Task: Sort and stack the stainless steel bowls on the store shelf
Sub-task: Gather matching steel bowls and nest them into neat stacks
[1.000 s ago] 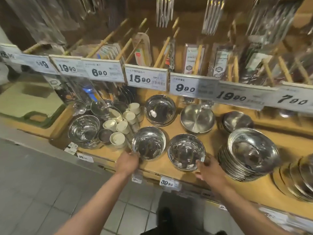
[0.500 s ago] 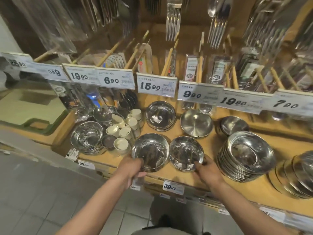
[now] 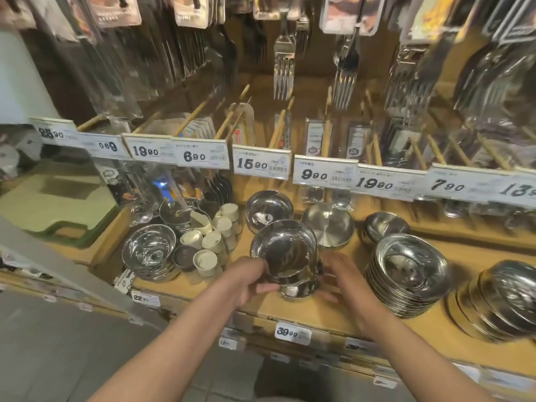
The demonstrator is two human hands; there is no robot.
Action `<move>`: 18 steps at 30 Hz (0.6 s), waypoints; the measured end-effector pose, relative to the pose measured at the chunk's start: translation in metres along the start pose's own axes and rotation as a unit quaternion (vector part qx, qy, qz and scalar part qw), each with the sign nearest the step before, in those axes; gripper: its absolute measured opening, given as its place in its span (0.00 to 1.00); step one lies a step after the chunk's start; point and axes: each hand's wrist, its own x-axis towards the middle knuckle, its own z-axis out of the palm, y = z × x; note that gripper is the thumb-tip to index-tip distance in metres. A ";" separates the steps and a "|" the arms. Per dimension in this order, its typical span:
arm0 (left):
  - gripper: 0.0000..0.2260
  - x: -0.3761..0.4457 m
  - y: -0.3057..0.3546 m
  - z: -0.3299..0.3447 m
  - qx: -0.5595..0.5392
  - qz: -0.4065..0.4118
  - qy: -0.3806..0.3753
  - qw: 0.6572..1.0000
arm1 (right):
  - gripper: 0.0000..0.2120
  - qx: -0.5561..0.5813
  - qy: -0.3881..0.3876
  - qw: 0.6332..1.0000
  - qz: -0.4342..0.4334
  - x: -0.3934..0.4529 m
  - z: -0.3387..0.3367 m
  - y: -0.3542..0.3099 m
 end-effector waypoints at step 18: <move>0.06 0.014 0.037 -0.004 0.200 0.198 0.025 0.959 | 0.14 -0.049 -0.034 0.998 0.017 0.010 -0.010 -0.038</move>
